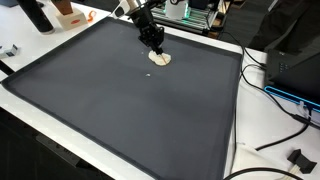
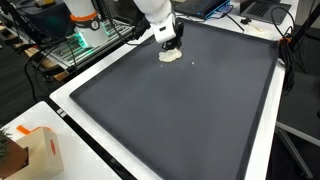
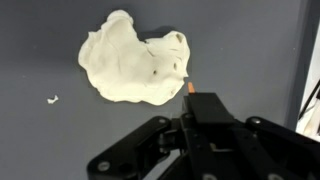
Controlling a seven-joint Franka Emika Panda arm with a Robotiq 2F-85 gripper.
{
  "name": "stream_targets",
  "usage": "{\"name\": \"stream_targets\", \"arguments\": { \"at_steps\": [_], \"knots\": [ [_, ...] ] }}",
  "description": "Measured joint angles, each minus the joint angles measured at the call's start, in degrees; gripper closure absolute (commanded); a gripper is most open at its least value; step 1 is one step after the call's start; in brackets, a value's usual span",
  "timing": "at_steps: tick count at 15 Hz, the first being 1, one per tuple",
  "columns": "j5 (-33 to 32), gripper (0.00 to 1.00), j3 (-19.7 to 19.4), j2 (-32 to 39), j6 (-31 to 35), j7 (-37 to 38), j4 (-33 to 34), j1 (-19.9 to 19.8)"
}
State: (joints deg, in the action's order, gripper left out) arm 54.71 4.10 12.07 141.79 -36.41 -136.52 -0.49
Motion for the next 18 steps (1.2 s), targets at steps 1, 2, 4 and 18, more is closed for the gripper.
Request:
{"name": "stream_targets", "arguments": {
  "at_steps": [1,2,4,18],
  "knots": [
    [-0.31,0.97,0.01,-0.19,0.95,1.35,-0.12,0.28],
    [-0.76,0.97,0.02,-0.48,1.70,2.72,-0.28,0.57],
    [-2.59,0.97,0.03,-1.16,3.05,6.06,-0.68,1.15],
    [-32.79,0.97,0.03,-10.93,5.37,39.93,-5.64,2.82]
  ]
}}
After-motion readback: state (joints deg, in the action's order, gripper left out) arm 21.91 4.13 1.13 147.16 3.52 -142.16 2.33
